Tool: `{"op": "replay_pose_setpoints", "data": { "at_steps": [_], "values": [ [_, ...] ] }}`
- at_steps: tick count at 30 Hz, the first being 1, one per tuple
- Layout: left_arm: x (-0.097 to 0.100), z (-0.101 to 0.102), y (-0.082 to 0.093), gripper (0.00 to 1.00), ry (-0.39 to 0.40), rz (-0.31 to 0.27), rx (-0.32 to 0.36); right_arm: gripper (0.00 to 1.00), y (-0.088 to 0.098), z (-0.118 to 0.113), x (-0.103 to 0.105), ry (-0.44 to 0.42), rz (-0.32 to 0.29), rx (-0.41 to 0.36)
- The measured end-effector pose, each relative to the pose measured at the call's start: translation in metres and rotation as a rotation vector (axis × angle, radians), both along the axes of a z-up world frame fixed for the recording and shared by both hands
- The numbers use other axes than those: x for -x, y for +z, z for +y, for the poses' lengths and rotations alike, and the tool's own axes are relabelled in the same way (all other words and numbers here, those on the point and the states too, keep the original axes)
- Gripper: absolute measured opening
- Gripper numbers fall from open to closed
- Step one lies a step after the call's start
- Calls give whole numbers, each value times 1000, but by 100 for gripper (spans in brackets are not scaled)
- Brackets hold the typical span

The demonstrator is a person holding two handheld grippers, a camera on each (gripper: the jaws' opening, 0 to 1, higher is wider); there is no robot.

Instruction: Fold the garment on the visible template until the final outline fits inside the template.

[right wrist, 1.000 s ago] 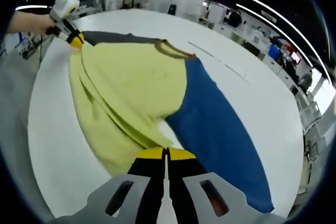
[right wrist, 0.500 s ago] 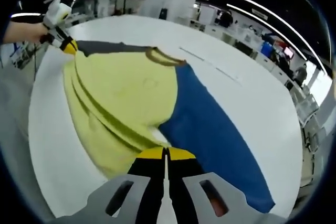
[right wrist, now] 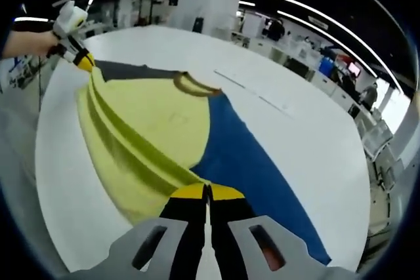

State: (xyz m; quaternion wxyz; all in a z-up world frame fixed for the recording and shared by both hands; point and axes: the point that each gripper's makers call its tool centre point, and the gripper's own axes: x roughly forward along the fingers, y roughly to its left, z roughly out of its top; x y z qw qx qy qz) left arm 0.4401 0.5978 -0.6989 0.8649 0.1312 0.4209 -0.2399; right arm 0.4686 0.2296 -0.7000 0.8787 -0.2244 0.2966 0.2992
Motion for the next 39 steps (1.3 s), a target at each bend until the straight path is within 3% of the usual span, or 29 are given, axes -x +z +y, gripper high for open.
{"op": "replay_pose_setpoints", "data": {
  "at_steps": [10,27,39],
  "values": [
    [6,5,29,0,35,10,48,1,32,1,0,18,-56,-7],
    [-15,6,92,0,46,-118,79,1,104,2,-15,10,-208,0],
    [4,8,120,0,44,-163,95,1,142,3,4,12,-276,-3]
  ]
}}
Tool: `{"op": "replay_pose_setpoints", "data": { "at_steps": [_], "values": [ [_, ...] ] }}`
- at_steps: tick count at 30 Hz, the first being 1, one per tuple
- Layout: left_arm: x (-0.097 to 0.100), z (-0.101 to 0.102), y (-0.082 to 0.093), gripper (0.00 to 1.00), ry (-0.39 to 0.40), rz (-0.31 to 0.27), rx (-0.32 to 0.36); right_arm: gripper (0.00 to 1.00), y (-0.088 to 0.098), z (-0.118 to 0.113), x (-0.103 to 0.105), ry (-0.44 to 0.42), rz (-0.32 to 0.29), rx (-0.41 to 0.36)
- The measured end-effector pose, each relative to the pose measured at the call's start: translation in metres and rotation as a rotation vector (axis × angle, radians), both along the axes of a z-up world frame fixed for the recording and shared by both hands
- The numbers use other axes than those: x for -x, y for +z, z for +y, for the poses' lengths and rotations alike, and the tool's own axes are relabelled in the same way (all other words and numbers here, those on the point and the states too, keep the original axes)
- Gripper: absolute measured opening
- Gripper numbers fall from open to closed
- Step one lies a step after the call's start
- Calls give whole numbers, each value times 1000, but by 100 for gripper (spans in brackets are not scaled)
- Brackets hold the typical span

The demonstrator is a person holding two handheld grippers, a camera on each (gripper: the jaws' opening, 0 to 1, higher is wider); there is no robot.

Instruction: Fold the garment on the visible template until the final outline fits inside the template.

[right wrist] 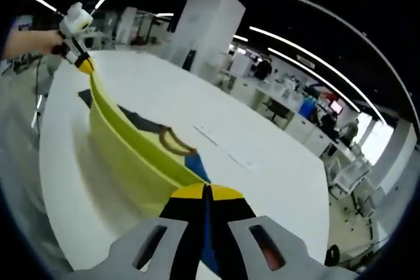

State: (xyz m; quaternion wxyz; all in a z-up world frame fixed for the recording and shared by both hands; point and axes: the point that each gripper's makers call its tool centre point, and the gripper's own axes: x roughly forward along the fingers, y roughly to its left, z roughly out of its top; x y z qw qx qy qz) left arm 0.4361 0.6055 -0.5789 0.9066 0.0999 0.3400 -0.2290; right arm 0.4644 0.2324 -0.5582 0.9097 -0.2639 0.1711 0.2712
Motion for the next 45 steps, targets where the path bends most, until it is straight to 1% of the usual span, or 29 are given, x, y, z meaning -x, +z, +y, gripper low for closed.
{"op": "replay_pose_setpoints", "data": {
  "at_steps": [3,9,13,15,20,25,30,36,45],
  "values": [
    [8,1,5,0,3,-7,7,1,5,0,9,0,-7,-5],
    [25,3,11,0,4,-13,18,1,8,0,29,-2,-13,-9],
    [32,7,11,0,-3,-13,16,1,7,-1,43,-7,-10,-10],
    [31,12,10,0,-4,-13,19,1,7,-2,48,-11,-8,-11],
    [48,1,11,0,-10,-10,16,1,1,-4,65,-17,6,-9],
    [64,-3,8,0,-15,3,19,1,-3,-5,78,-23,19,-7],
    [78,-5,8,0,-12,15,22,1,-6,-5,87,-24,25,-6],
    [89,-7,8,0,-9,23,22,1,-7,-3,96,-21,27,-2],
    [107,-7,3,0,-6,40,20,1,-11,-1,110,-16,37,8]
  ]
}}
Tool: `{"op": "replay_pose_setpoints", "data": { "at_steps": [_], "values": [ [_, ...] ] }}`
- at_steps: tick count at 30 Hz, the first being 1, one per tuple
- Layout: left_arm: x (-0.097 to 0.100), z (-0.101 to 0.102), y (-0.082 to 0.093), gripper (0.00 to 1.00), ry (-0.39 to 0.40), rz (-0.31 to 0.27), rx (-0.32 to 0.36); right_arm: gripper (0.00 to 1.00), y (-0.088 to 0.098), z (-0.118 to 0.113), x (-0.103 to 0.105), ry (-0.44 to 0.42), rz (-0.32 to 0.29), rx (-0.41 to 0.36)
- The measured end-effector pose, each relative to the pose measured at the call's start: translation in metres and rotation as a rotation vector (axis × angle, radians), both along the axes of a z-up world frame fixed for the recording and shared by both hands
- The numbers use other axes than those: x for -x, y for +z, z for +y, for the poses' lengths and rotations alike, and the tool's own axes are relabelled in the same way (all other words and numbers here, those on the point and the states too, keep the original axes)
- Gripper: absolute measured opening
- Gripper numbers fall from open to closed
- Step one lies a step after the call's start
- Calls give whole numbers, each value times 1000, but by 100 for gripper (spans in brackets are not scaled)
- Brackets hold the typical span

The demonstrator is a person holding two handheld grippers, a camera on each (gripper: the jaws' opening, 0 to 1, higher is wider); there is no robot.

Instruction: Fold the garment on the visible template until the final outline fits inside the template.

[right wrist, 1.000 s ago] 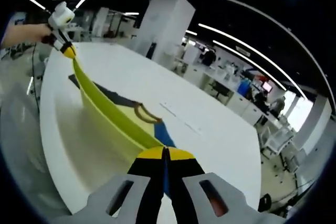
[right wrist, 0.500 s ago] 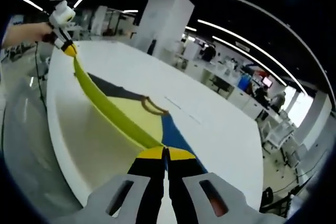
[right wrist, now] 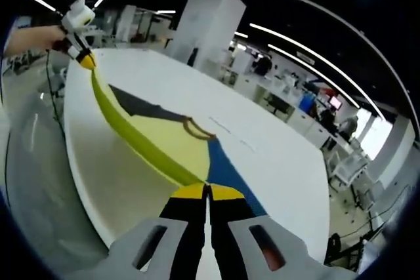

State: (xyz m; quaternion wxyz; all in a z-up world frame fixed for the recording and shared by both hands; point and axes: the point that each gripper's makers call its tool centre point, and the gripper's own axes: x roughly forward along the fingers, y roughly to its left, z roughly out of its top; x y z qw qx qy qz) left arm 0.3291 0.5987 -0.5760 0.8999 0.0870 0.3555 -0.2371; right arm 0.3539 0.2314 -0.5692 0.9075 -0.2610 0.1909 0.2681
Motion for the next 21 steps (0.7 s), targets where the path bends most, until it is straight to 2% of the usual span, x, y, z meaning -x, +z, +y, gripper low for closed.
{"op": "replay_pose_setpoints", "data": {
  "at_steps": [10,21],
  "values": [
    [18,3,-17,0,-7,39,-10,1,-15,1,18,0,34,7],
    [35,3,-42,0,-26,113,-36,1,-36,0,33,-2,81,13]
  ]
}}
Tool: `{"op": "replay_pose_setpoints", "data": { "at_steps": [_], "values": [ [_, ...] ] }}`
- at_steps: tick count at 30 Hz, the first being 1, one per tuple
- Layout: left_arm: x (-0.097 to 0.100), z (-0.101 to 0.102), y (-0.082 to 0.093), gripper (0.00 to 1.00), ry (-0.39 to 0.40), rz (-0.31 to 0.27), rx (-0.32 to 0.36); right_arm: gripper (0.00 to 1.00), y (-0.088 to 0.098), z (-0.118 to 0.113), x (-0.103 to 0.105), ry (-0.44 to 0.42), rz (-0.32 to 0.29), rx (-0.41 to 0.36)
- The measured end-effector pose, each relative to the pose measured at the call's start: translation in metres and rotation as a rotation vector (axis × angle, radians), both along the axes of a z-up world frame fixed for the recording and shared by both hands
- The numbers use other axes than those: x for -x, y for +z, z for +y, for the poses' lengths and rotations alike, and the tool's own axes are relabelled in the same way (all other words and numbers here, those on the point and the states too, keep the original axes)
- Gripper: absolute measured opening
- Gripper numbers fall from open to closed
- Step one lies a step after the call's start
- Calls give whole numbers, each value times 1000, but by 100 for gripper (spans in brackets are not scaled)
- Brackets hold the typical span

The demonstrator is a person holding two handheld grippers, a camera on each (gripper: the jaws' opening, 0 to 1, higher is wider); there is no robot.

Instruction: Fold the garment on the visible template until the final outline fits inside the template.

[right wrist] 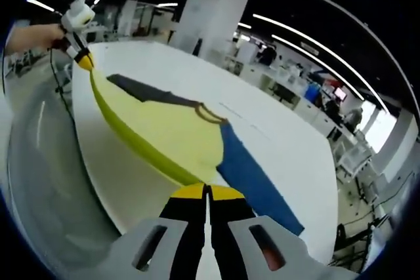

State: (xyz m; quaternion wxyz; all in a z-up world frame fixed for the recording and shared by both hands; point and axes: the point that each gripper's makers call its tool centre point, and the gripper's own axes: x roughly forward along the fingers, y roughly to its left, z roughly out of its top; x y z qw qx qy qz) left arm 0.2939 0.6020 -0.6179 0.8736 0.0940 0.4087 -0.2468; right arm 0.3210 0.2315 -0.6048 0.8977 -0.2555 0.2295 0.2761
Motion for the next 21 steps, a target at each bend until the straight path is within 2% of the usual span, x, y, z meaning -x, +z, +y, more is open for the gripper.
{"op": "replay_pose_setpoints", "data": {
  "at_steps": [10,21],
  "values": [
    [16,0,-22,0,-24,70,-21,1,-18,0,12,-1,42,2],
    [28,1,-39,0,-37,113,-34,1,-38,0,27,-5,94,-2]
  ]
}}
